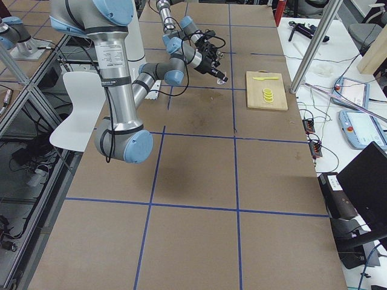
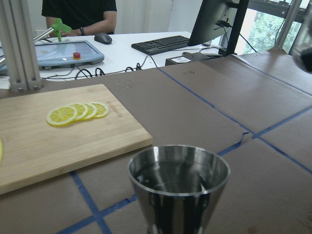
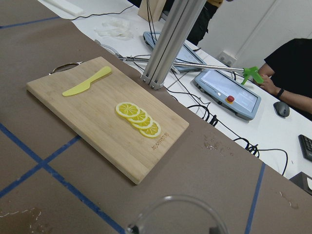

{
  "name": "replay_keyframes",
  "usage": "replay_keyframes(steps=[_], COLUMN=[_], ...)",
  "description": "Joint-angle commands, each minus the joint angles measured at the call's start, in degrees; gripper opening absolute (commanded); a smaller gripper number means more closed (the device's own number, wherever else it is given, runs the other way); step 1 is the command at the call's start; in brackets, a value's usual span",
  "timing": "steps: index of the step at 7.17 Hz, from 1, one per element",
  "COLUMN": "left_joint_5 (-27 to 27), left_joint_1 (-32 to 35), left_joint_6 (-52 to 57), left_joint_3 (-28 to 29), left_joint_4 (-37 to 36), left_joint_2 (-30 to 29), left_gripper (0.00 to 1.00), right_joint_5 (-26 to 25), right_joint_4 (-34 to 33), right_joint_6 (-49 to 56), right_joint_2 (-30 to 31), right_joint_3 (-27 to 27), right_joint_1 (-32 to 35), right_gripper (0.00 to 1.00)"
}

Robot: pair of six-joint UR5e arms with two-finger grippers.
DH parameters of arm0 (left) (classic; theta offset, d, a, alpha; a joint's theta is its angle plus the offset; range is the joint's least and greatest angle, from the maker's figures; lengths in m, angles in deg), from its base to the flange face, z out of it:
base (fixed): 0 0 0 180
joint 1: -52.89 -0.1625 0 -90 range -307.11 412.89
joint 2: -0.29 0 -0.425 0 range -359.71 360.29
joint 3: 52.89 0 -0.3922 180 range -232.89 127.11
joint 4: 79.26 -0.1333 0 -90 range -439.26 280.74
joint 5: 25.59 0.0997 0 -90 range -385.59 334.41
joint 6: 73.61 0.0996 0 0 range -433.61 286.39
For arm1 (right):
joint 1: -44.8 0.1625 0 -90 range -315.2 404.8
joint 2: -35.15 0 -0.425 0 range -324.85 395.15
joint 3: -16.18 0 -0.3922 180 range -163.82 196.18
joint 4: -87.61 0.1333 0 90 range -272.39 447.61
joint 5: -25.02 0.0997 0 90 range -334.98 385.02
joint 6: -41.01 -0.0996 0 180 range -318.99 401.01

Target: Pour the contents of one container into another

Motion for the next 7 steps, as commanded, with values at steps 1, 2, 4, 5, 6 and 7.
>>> replay_keyframes(steps=[1, 2, 4, 5, 6, 7], left_joint_5=[1.30, 5.48, 6.13, 7.88, 8.24, 8.42], left_joint_1=[3.33, 3.60, 4.57, 4.92, 5.36, 5.62], left_joint_6=[-0.29, -0.99, -1.26, -4.65, -9.91, -14.83], left_joint_3=[-1.85, -2.46, -6.83, -8.16, -8.61, -9.49], left_joint_4=[-0.10, -0.10, -0.02, -0.01, -0.01, -0.01], left_joint_2=[3.25, 5.95, 14.29, 18.33, 20.98, 25.36], left_gripper=[0.00, 0.00, 0.00, 0.00, 0.00, 0.00], right_joint_5=[3.22, 7.32, 14.29, 14.13, 12.56, 10.28], right_joint_4=[0.06, 0.15, 0.06, 0.15, 0.24, 0.32], right_joint_6=[-8.69, -19.35, -29.34, -39.31, -41.49, -41.69], right_joint_2=[3.46, 6.09, 10.74, 12.16, 13.31, 14.89], right_joint_3=[-2.29, -2.82, -3.09, -3.18, -2.92, -2.91], right_joint_1=[1.15, 2.02, 4.05, 4.66, 4.66, 4.66], right_gripper=[0.00, 0.00, 0.00, 0.00, 0.00, 0.00])
